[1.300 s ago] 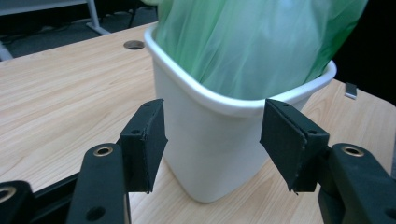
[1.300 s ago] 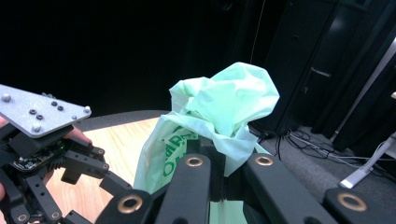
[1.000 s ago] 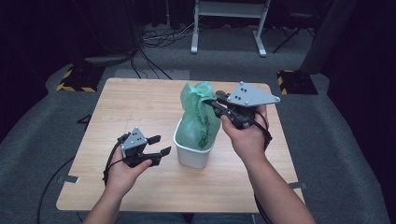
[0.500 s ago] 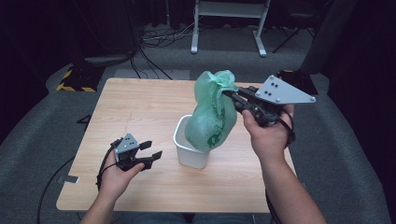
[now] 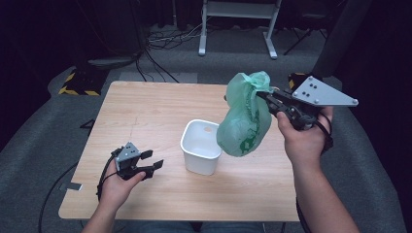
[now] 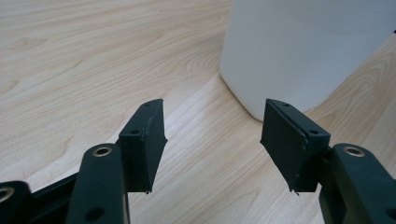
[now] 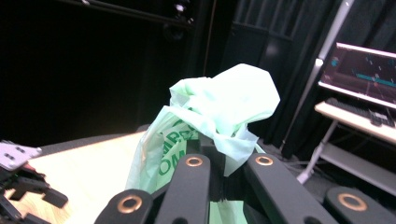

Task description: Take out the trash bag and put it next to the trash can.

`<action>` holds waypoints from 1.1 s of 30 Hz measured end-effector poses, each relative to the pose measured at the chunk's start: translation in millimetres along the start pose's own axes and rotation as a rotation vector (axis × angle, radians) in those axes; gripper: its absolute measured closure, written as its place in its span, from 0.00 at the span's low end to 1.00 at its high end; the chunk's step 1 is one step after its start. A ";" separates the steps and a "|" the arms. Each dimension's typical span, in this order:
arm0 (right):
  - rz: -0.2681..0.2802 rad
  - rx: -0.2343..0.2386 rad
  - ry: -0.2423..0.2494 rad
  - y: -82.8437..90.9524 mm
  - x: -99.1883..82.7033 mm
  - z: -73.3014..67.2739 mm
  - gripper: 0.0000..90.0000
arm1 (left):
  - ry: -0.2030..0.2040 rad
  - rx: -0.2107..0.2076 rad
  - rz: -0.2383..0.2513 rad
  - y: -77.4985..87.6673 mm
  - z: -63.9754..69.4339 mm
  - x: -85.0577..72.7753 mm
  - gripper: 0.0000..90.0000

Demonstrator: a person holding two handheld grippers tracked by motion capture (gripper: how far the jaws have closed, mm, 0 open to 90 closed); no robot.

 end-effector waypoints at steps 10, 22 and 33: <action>-0.097 -0.055 -0.065 2.7 -50.3 32.0 1.00 | 0.016 0.041 -0.023 2.9 -14.4 -17.4 0.44; -0.225 -0.074 -0.131 -5.3 -116.6 47.2 1.00 | 0.020 0.074 -0.059 5.2 -26.4 -36.4 0.42; -0.339 -0.047 -0.185 -26.3 -170.7 44.6 0.99 | 0.041 0.081 -0.062 8.0 -29.7 -44.4 0.42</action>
Point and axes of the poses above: each handheld gripper's, and its own axes: y roughly backward along the jaws, x roughly out of its top, z roughly to its right, the point moved 10 cm from there along -y, roughly forward along the jaws, and after that the axes turned 1 degree about -y, right-handed, at the moved point
